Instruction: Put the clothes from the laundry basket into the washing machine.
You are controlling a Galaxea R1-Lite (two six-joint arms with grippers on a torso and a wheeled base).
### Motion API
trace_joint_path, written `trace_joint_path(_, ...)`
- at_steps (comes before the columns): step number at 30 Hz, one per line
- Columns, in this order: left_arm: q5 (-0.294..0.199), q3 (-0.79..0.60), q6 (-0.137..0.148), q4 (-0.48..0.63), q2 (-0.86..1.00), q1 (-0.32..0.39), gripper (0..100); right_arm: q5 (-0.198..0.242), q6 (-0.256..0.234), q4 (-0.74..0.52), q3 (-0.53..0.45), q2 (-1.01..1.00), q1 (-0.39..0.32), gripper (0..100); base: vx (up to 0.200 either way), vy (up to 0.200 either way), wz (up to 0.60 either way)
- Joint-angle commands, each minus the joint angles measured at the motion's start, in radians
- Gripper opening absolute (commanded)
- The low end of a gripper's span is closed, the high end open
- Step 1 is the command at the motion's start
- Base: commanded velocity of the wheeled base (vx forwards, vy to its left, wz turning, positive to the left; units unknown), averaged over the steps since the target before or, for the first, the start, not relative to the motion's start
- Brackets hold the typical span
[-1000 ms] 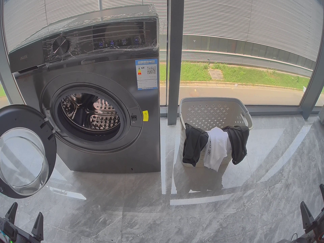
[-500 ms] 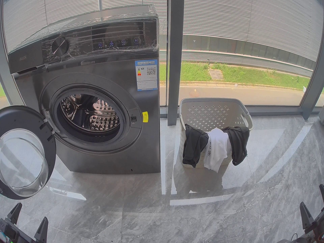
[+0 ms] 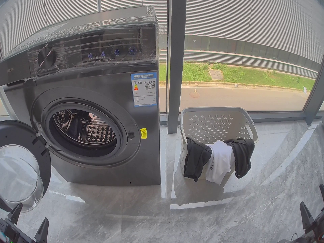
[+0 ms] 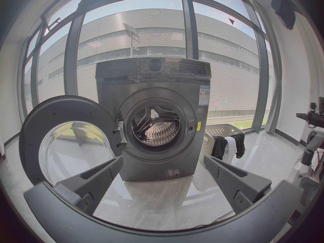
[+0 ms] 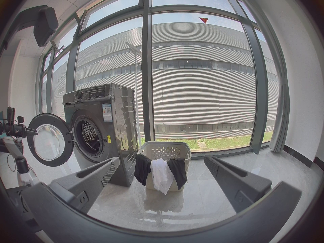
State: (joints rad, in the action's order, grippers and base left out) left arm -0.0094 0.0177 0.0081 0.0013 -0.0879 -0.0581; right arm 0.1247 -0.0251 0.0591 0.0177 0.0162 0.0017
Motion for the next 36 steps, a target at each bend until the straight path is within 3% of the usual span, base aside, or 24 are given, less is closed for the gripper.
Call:
trace_joint_path(1,0.0,-0.015,0.0,0.0,0.0,0.0,100,0.003,0.005,0.001,-0.018,-0.016,0.0,100,0.2,0.0,0.0)
trace_joint_path(11,0.002,-0.015,0.0,0.0,0.0,0.0,100,0.003,0.004,0.001,-0.018,-0.016,0.0,100,0.2,0.0,0.0)
trace_joint_path(36,0.0,-0.016,0.0,0.0,0.0,0.0,100,-0.002,-0.001,0.001,-0.018,-0.016,0.0,100,0.0,0.0,0.0)
